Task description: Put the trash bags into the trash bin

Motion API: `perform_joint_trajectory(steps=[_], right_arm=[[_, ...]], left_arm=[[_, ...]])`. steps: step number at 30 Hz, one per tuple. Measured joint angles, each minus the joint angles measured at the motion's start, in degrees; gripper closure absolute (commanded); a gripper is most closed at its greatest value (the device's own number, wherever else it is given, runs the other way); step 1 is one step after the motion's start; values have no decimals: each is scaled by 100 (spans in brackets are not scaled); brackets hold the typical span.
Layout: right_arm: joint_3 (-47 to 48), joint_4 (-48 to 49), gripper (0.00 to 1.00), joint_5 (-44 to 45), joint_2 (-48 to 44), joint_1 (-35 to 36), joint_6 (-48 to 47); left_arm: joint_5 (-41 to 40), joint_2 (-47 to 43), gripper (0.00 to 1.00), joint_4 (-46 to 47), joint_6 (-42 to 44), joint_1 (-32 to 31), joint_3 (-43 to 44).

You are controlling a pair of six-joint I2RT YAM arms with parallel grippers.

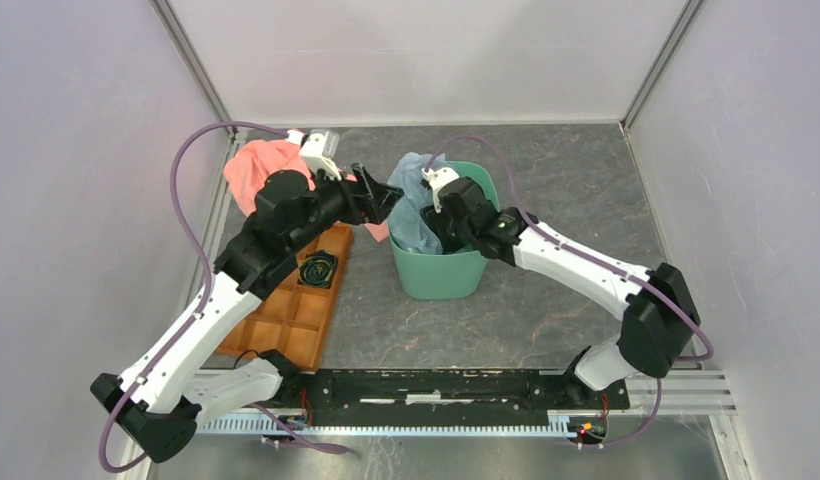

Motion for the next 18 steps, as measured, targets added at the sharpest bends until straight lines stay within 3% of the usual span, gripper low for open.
perform_joint_trajectory(steps=[9,13,16,18], right_arm=[[466,-455,28,39,-1027,15,-125],[787,-732,20,179,-1252,15,-313],[1224,-1032,4,402,-1250,15,-601],[1565,-1132,2,393,-1239,15,-935]], left_arm=[[-308,826,2,-118,210,0,973],[-308,1641,3,-319,214,0,1797],[-310,2151,7,-503,369,0,2341],[-289,2402,11,-581,520,0,2573]])
